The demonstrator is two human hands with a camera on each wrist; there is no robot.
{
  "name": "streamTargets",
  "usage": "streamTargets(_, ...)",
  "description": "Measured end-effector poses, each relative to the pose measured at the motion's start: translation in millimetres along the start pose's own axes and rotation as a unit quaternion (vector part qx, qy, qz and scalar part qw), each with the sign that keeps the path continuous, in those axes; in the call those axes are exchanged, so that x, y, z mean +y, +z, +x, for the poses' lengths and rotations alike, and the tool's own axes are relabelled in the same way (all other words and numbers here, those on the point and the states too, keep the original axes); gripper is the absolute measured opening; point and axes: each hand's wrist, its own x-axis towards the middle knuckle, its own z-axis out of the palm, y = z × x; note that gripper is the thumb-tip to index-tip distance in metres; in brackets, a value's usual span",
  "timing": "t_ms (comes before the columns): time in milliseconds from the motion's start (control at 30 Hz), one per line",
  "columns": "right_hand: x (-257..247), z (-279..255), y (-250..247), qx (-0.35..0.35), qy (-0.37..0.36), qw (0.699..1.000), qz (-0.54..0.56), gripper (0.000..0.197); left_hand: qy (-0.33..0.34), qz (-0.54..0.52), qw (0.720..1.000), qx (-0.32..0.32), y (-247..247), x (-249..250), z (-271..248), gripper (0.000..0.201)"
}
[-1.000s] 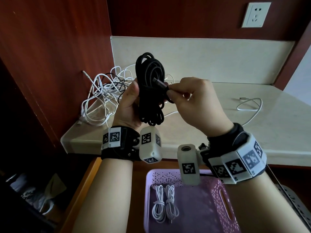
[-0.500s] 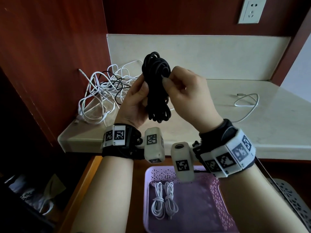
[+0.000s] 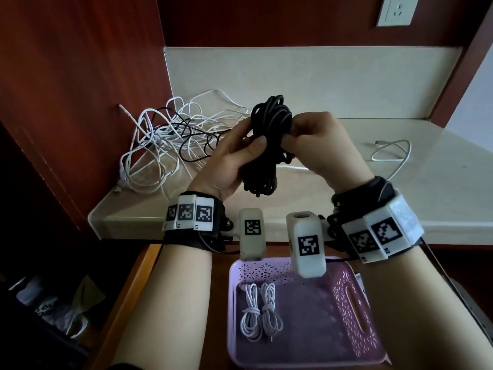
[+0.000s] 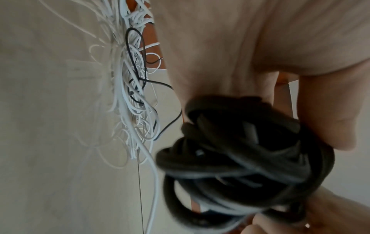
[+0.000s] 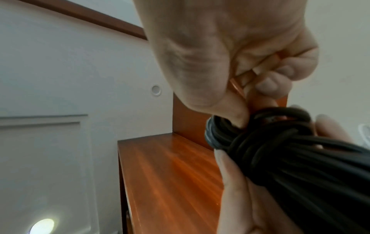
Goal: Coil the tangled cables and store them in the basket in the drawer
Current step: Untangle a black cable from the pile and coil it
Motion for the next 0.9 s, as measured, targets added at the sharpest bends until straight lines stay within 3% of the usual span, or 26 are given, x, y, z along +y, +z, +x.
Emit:
streamTargets(100, 5, 1, 0, 0.045, -0.004, 0.996, 0.075, 0.019, -0.003, 0.010, 1.000, 0.005, 1, 0, 1, 0.034)
streamTargets(200, 3, -1, 8, 0.104, -0.059, 0.986, 0.118, 0.011, -0.008, -0.025, 1.000, 0.015, 5, 0, 1, 0.031)
streamTargets(433, 14, -4, 24, 0.180, -0.279, 0.943, -0.008, 0.013, -0.035, -0.115, 0.991, 0.058, 6, 4, 0, 0.028)
streamTargets(600, 23, -1, 23, 0.113, -0.322, 0.938, -0.066, 0.021, -0.043, -0.109, 0.991, 0.061, -1, 2, 0, 0.029)
streamTargets(700, 30, 4, 15, 0.077, -0.313, 0.936, -0.139, 0.028, -0.062, -0.098, 0.991, 0.061, 0, 1, 0, 0.025)
streamTargets(900, 35, 7, 14, -0.019, -0.249, 0.960, -0.127, 0.030, -0.088, -0.052, 0.992, 0.074, 1, 1, 0, 0.025)
